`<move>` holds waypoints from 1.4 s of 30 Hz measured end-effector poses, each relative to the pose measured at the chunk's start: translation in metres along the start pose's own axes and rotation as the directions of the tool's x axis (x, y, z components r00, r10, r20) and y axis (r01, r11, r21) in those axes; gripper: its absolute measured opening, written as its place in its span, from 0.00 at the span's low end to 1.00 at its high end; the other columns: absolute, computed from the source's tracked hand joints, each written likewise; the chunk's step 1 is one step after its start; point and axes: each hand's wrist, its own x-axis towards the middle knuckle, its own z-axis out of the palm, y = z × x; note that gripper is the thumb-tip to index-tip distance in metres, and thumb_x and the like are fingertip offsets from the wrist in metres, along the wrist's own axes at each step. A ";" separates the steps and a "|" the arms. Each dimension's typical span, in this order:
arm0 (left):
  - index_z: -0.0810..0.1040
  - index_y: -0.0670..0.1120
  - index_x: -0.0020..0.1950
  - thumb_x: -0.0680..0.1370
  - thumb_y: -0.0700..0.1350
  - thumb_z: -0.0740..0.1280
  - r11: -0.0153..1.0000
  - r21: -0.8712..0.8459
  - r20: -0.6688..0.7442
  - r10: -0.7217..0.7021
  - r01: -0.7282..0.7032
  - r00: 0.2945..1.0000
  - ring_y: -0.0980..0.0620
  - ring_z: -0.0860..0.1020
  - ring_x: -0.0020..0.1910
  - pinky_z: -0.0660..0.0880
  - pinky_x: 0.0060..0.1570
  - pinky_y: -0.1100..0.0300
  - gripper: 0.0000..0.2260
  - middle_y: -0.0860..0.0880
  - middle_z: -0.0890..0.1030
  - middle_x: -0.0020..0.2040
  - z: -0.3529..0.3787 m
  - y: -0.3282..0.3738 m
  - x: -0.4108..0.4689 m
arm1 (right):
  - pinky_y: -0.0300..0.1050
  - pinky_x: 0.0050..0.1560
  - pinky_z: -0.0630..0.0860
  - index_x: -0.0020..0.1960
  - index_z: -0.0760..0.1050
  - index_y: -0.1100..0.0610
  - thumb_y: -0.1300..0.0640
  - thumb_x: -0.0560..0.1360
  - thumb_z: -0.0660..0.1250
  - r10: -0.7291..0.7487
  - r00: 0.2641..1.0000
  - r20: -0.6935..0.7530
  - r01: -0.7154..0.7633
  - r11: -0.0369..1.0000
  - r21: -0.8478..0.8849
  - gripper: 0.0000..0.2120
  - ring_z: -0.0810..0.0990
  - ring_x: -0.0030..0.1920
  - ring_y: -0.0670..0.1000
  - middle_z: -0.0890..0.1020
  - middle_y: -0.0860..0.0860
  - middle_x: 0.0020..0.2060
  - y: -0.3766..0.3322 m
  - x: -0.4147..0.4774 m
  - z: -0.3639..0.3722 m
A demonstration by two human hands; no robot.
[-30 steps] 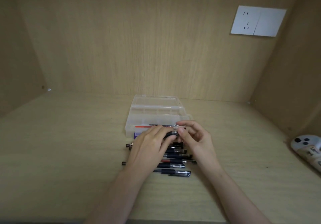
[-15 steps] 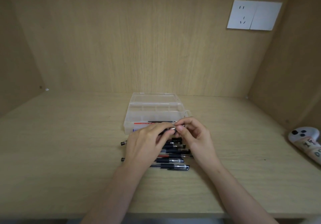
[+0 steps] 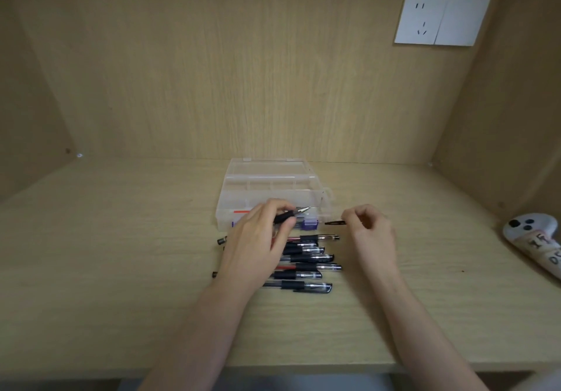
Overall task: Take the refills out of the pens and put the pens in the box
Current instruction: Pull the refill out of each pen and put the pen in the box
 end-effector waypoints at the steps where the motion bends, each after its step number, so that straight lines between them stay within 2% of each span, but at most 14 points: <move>1: 0.74 0.51 0.56 0.78 0.51 0.59 1.000 0.000 -0.003 0.011 -0.011 1.000 0.59 0.75 0.47 0.71 0.45 0.64 0.10 0.58 0.78 0.49 0.001 0.000 0.000 | 0.34 0.33 0.66 0.34 0.74 0.56 0.61 0.73 0.65 -0.001 1.000 -0.017 0.000 0.998 -0.062 0.09 0.71 0.32 0.49 0.77 0.53 0.31 0.001 -0.001 -0.001; 5: 0.76 0.51 0.54 0.77 0.52 0.60 0.996 0.006 -0.044 0.085 -0.084 0.995 0.60 0.75 0.47 0.70 0.47 0.67 0.10 0.56 0.80 0.48 0.001 -0.003 -0.001 | 0.46 0.43 0.70 0.31 0.72 0.52 0.58 0.71 0.65 0.038 0.998 0.054 -0.021 0.958 -0.288 0.10 0.75 0.43 0.56 0.75 0.46 0.29 0.005 -0.004 -0.001; 10: 0.78 0.53 0.53 0.77 0.54 0.60 0.987 0.035 -0.024 0.156 -0.156 0.987 0.62 0.75 0.44 0.66 0.46 0.71 0.11 0.60 0.80 0.47 -0.001 -0.003 -0.001 | 0.44 0.49 0.65 0.37 0.77 0.51 0.56 0.71 0.66 0.012 0.985 0.172 0.069 0.887 -0.457 0.05 0.68 0.51 0.53 0.78 0.48 0.37 0.003 -0.009 -0.001; 12: 0.79 0.53 0.52 0.76 0.53 0.63 0.985 0.035 -0.018 0.167 -0.167 0.986 0.62 0.75 0.41 0.66 0.45 0.72 0.09 0.59 0.80 0.46 -0.001 -0.004 -0.001 | 0.42 0.49 0.64 0.38 0.78 0.51 0.56 0.72 0.67 -0.045 0.988 0.151 0.103 0.909 -0.403 0.05 0.68 0.51 0.52 0.79 0.48 0.39 0.002 -0.009 0.001; 14: 0.79 0.53 0.52 0.75 0.52 0.65 0.985 0.026 -0.009 0.172 -0.172 0.985 0.63 0.74 0.40 0.67 0.45 0.72 0.08 0.59 0.80 0.46 0.000 -0.004 -0.001 | 0.38 0.47 0.65 0.38 0.80 0.52 0.54 0.75 0.66 -0.076 0.988 0.132 0.097 0.983 -0.158 0.08 0.72 0.50 0.50 0.80 0.46 0.38 -0.004 -0.009 -0.001; 16: 0.79 0.52 0.52 0.74 0.51 0.67 0.985 0.019 -0.013 0.173 -0.172 0.985 0.63 0.75 0.39 0.69 0.44 0.71 0.09 0.59 0.81 0.46 0.000 -0.004 -0.001 | 0.32 0.44 0.69 0.40 0.82 0.53 0.48 0.78 0.61 -0.061 0.971 0.232 0.029 0.990 0.139 0.15 0.77 0.44 0.44 0.81 0.46 0.36 -0.016 -0.014 -0.003; 17: 0.79 0.52 0.52 0.73 0.51 0.68 0.986 0.016 -0.023 0.165 -0.165 0.986 0.62 0.76 0.40 0.69 0.44 0.71 0.09 0.58 0.81 0.46 0.001 -0.004 -0.001 | 0.31 0.44 0.70 0.40 0.82 0.54 0.45 0.77 0.59 -0.071 0.954 0.293 0.012 0.980 0.198 0.18 0.78 0.42 0.42 0.81 0.47 0.35 -0.019 -0.016 -0.004; 19: 0.79 0.51 0.52 0.72 0.51 0.70 0.991 0.008 -0.043 0.135 -0.135 0.990 0.61 0.78 0.40 0.71 0.44 0.69 0.10 0.58 0.82 0.45 0.001 -0.005 -0.001 | 0.34 0.46 0.72 0.38 0.82 0.54 0.41 0.74 0.60 -0.121 0.916 0.383 0.051 0.981 0.188 0.19 0.78 0.41 0.43 0.82 0.47 0.34 -0.020 -0.019 -0.002; 22: 0.78 0.51 0.50 0.72 0.51 0.70 0.992 -0.001 -0.040 0.123 -0.124 0.992 0.60 0.78 0.39 0.75 0.40 0.65 0.09 0.58 0.82 0.42 0.002 -0.005 -0.001 | 0.45 0.45 0.70 0.35 0.80 0.51 0.47 0.72 0.68 -0.161 0.906 0.392 0.109 0.983 0.151 0.10 0.75 0.39 0.48 0.80 0.46 0.32 -0.017 -0.019 0.002; 27: 0.79 0.51 0.50 0.75 0.56 0.63 0.991 0.003 -0.038 0.133 -0.133 0.990 0.61 0.79 0.40 0.72 0.40 0.70 0.12 0.58 0.82 0.43 0.002 -0.005 -0.002 | 0.39 0.41 0.70 0.39 0.81 0.53 0.58 0.71 0.72 -0.175 0.906 0.387 0.098 0.972 0.212 0.02 0.73 0.37 0.46 0.81 0.42 0.32 -0.017 -0.018 0.002; 30: 0.79 0.51 0.50 0.75 0.57 0.61 0.992 -0.011 -0.060 0.127 -0.128 0.990 0.61 0.79 0.41 0.71 0.39 0.71 0.14 0.58 0.82 0.44 0.002 -0.004 -0.002 | 0.36 0.40 0.70 0.42 0.81 0.53 0.61 0.71 0.72 -0.175 0.903 0.393 0.081 0.967 0.243 0.03 0.72 0.36 0.46 0.80 0.40 0.32 -0.018 -0.018 0.002; 35: 0.72 0.54 0.52 0.71 0.50 0.71 0.992 -0.053 -0.064 0.115 -0.118 0.991 0.61 0.75 0.44 0.75 0.36 0.64 0.12 0.59 0.74 0.48 0.001 -0.004 -0.001 | 0.41 0.41 0.69 0.44 0.82 0.53 0.62 0.71 0.72 -0.182 0.902 0.390 0.065 0.953 0.295 0.05 0.71 0.36 0.50 0.77 0.46 0.33 -0.019 -0.017 0.001; 38: 0.74 0.52 0.49 0.73 0.51 0.66 0.991 -0.013 -0.087 0.131 -0.132 0.988 0.59 0.77 0.38 0.76 0.35 0.59 0.07 0.58 0.76 0.46 0.001 -0.005 -0.001 | 0.43 0.41 0.70 0.44 0.82 0.53 0.63 0.70 0.72 -0.186 0.902 0.389 0.061 0.948 0.314 0.06 0.71 0.36 0.50 0.77 0.48 0.33 -0.019 -0.017 0.002; 42: 0.77 0.53 0.50 0.76 0.58 0.60 0.994 -0.008 -0.097 0.107 -0.109 0.990 0.61 0.78 0.38 0.75 0.35 0.63 0.12 0.58 0.81 0.42 0.000 -0.004 -0.002 | 0.45 0.43 0.71 0.44 0.81 0.53 0.64 0.71 0.71 -0.175 0.907 0.382 0.033 0.936 0.350 0.07 0.73 0.37 0.50 0.77 0.47 0.34 -0.018 -0.016 0.002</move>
